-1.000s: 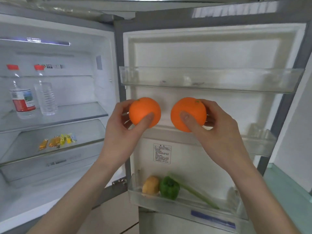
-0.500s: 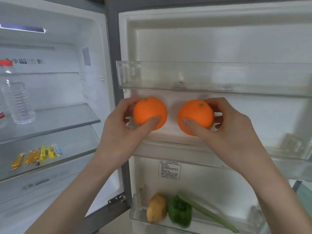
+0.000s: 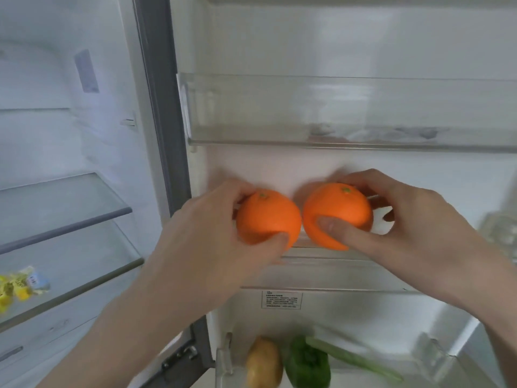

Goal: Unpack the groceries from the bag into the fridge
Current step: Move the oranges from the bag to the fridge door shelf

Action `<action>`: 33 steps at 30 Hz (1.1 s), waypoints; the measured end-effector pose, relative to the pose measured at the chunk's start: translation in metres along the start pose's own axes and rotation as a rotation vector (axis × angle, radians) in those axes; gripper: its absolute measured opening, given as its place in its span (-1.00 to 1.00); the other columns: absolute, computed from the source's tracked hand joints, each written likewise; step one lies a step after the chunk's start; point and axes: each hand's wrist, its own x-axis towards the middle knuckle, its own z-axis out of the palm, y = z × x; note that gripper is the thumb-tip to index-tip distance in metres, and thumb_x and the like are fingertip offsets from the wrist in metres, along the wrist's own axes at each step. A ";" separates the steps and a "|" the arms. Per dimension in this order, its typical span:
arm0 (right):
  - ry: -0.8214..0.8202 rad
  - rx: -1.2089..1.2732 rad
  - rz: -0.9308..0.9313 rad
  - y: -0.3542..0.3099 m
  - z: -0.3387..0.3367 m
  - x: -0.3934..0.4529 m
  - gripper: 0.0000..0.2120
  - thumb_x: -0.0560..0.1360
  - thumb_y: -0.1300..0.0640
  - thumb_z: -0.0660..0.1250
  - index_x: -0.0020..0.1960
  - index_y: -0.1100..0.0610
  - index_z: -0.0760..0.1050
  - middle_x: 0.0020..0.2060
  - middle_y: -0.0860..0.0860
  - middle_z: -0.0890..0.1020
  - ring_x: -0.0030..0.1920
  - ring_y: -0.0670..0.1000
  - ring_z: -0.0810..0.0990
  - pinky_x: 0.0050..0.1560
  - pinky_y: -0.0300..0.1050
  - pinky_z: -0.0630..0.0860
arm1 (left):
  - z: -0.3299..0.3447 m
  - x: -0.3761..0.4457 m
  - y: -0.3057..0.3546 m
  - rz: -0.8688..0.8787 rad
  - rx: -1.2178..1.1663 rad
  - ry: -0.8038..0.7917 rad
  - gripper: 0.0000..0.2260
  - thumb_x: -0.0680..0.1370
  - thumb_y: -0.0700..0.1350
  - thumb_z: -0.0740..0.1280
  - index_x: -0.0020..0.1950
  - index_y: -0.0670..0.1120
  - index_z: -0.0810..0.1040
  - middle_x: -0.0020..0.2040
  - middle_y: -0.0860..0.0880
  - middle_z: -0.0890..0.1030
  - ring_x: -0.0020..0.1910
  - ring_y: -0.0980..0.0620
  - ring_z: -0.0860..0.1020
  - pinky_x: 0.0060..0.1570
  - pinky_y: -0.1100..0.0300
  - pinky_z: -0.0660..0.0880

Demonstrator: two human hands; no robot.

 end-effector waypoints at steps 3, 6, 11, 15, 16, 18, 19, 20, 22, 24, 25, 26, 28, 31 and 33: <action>-0.044 -0.038 0.006 0.007 -0.006 0.004 -0.44 0.17 -0.55 0.35 0.15 -0.49 0.40 -0.06 -0.37 0.61 0.02 -0.28 0.57 0.08 -0.06 0.57 | -0.003 0.011 0.005 -0.015 0.093 -0.105 -0.28 0.22 0.47 0.41 0.35 0.45 0.34 0.15 0.36 0.55 0.14 0.27 0.56 0.20 0.14 0.55; -0.108 -0.040 -0.004 0.012 -0.013 0.008 -0.47 0.19 -0.48 0.42 0.14 -0.47 0.43 -0.06 -0.38 0.63 0.03 -0.39 0.54 -0.06 -0.32 0.46 | -0.004 0.022 0.011 -0.004 0.088 -0.207 -0.51 0.23 0.40 0.49 0.13 0.41 0.52 0.03 0.43 0.58 0.01 0.39 0.57 -0.02 0.36 0.51; -0.196 -0.009 -0.037 0.020 -0.017 0.012 -0.44 0.17 -0.46 0.44 0.15 -0.46 0.45 -0.01 -0.47 0.60 0.03 -0.46 0.53 -0.14 -0.44 0.47 | -0.006 0.031 0.013 -0.001 0.094 -0.239 -0.45 0.19 0.40 0.52 0.15 0.34 0.59 0.03 0.49 0.55 -0.01 0.44 0.55 0.03 0.25 0.59; -0.216 0.055 -0.076 0.024 -0.017 0.013 -0.47 0.17 -0.47 0.38 0.13 -0.43 0.49 0.00 -0.49 0.59 0.03 -0.42 0.55 -0.04 -0.52 0.42 | -0.006 0.031 0.011 0.011 0.072 -0.230 -0.46 0.16 0.42 0.51 0.11 0.37 0.57 0.04 0.49 0.56 0.01 0.42 0.57 0.00 0.22 0.60; -0.222 0.058 -0.092 0.024 -0.016 0.013 -0.47 0.18 -0.48 0.35 0.13 -0.44 0.48 0.01 -0.48 0.59 0.04 -0.41 0.55 -0.02 -0.52 0.42 | -0.006 0.030 0.010 0.020 0.073 -0.230 -0.44 0.15 0.44 0.49 0.11 0.38 0.56 0.04 0.48 0.57 0.01 0.42 0.57 0.00 0.23 0.59; -0.223 0.061 -0.113 0.023 -0.015 0.012 -0.48 0.20 -0.48 0.33 0.15 -0.46 0.45 0.02 -0.47 0.59 0.07 -0.41 0.54 0.01 -0.52 0.40 | -0.006 0.028 0.010 0.034 0.082 -0.228 -0.40 0.11 0.48 0.43 0.12 0.39 0.53 0.05 0.47 0.57 0.01 0.42 0.58 0.00 0.24 0.60; -0.221 0.058 -0.119 0.023 -0.015 0.012 -0.49 0.21 -0.48 0.33 0.15 -0.46 0.45 0.02 -0.47 0.59 0.07 -0.42 0.53 0.02 -0.54 0.38 | -0.007 0.028 0.010 0.038 0.087 -0.227 -0.39 0.10 0.49 0.41 0.13 0.39 0.52 0.06 0.47 0.56 0.02 0.41 0.58 0.01 0.24 0.60; -0.218 0.050 -0.122 0.025 -0.015 0.013 -0.47 0.21 -0.48 0.33 0.17 -0.46 0.44 0.02 -0.47 0.59 0.07 -0.44 0.52 0.01 -0.55 0.37 | -0.007 0.028 0.010 0.039 0.095 -0.228 -0.38 0.10 0.49 0.39 0.13 0.39 0.52 0.07 0.47 0.56 0.03 0.41 0.57 0.02 0.25 0.60; -0.208 0.026 -0.117 0.027 -0.015 0.014 -0.37 0.19 -0.52 0.32 0.25 -0.45 0.41 0.02 -0.43 0.61 0.05 -0.48 0.49 0.00 -0.58 0.36 | -0.007 0.028 0.012 0.040 0.126 -0.232 -0.38 0.12 0.50 0.36 0.15 0.40 0.52 0.07 0.42 0.57 0.04 0.41 0.56 0.02 0.26 0.59; -0.193 0.006 -0.121 0.027 -0.015 0.014 -0.25 0.17 -0.55 0.31 0.35 -0.44 0.34 0.07 -0.42 0.59 0.07 -0.50 0.48 0.01 -0.54 0.40 | -0.009 0.027 0.012 0.051 0.179 -0.222 -0.35 0.13 0.53 0.32 0.20 0.39 0.51 0.05 0.36 0.57 0.05 0.41 0.53 0.03 0.27 0.56; -0.188 0.005 -0.124 0.027 -0.015 0.013 -0.22 0.18 -0.56 0.29 0.38 -0.45 0.31 0.10 -0.42 0.58 0.09 -0.48 0.49 0.02 -0.49 0.43 | -0.009 0.026 0.012 0.056 0.213 -0.213 -0.31 0.14 0.54 0.28 0.23 0.38 0.49 0.06 0.37 0.54 0.06 0.42 0.51 0.04 0.29 0.52; -0.181 0.009 -0.125 0.027 -0.015 0.012 -0.22 0.19 -0.57 0.28 0.39 -0.46 0.28 0.11 -0.42 0.57 0.11 -0.46 0.50 0.04 -0.43 0.45 | -0.010 0.024 0.012 0.059 0.249 -0.204 -0.27 0.14 0.56 0.25 0.28 0.39 0.45 0.07 0.39 0.50 0.08 0.41 0.49 0.05 0.31 0.49; -0.160 0.011 -0.124 0.026 -0.018 0.009 -0.26 0.24 -0.64 0.22 0.38 -0.51 0.25 0.13 -0.43 0.56 0.15 -0.43 0.51 0.12 -0.31 0.48 | -0.012 0.021 0.014 0.058 0.294 -0.182 -0.23 0.16 0.59 0.21 0.35 0.40 0.38 0.12 0.41 0.45 0.12 0.35 0.48 0.09 0.29 0.47; -0.107 -0.037 -0.129 0.026 -0.021 0.004 -0.26 0.23 -0.71 0.10 0.38 -0.56 0.21 0.18 -0.47 0.51 0.22 -0.35 0.51 0.21 -0.15 0.51 | -0.015 0.014 0.018 0.053 0.308 -0.125 -0.28 0.28 0.60 0.14 0.40 0.38 0.35 0.19 0.39 0.44 0.17 0.34 0.45 0.09 0.34 0.44; -0.062 -0.062 -0.134 0.025 -0.020 -0.001 -0.30 0.27 -0.69 0.07 0.38 -0.57 0.19 0.21 -0.52 0.46 0.20 -0.33 0.51 0.17 -0.09 0.52 | -0.016 0.009 0.019 0.079 0.321 -0.066 -0.32 0.34 0.59 0.05 0.38 0.38 0.37 0.19 0.40 0.45 0.17 0.36 0.44 0.08 0.36 0.44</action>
